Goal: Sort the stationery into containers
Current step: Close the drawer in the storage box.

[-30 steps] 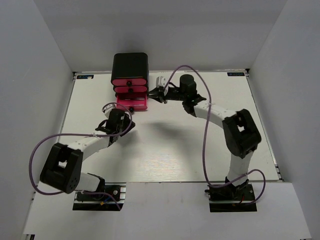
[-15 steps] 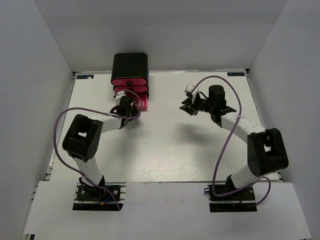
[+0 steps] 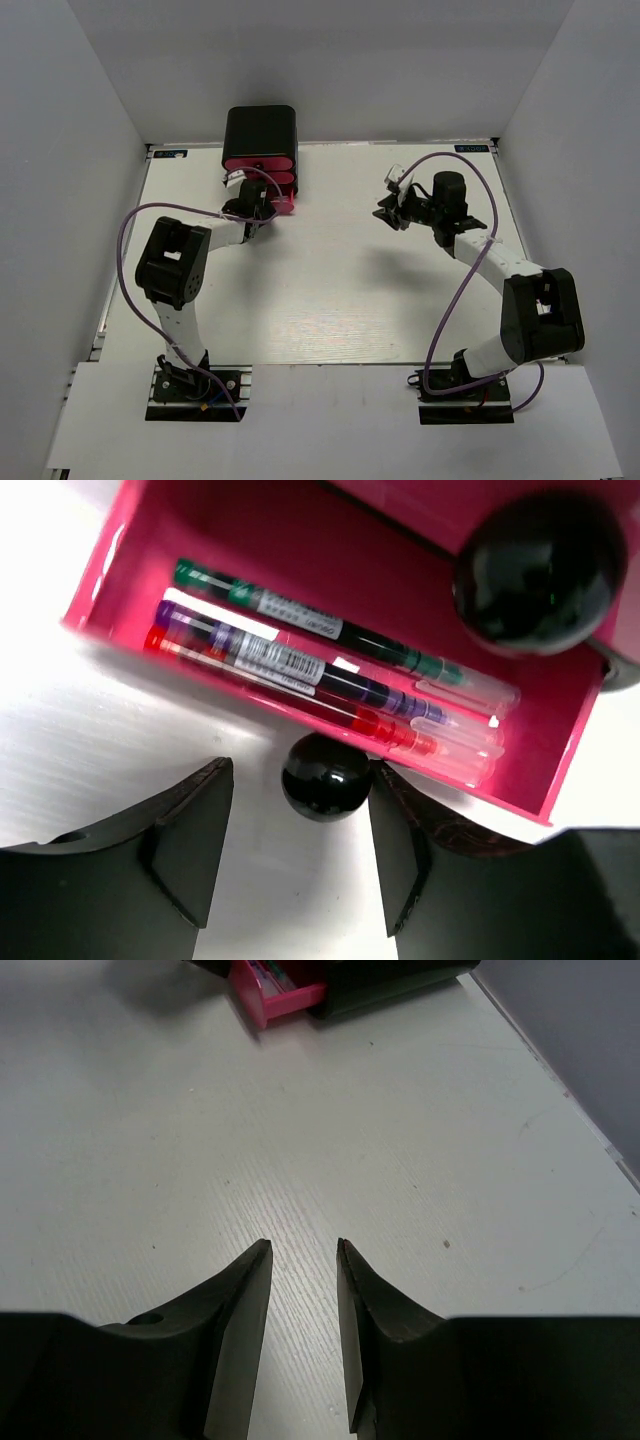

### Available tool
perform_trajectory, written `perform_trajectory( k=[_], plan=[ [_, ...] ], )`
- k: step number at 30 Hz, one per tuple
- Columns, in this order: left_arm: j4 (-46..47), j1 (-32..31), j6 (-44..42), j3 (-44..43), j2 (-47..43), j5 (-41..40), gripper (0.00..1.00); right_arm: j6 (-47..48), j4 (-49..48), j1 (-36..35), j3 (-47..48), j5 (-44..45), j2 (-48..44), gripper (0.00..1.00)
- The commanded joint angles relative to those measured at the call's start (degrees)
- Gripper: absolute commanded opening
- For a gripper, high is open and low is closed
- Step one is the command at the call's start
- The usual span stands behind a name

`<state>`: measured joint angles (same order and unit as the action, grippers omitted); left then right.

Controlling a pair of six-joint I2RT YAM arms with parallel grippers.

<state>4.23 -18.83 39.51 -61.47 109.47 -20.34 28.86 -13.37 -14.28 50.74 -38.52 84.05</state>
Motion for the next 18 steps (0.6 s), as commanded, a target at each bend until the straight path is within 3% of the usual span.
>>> perform_trajectory(
  k=[1,18],
  plan=[
    [2.36,0.64,3.11,-1.81,-0.14,0.12,0.66,-0.39,-0.08,0.57,-0.56,-0.68,-1.43,0.39],
    [9.48,1.69,19.99,-3.21,5.4,2.85,0.61,1.46,0.8,2.42,-1.35,-0.59,-1.79,0.39]
  ],
)
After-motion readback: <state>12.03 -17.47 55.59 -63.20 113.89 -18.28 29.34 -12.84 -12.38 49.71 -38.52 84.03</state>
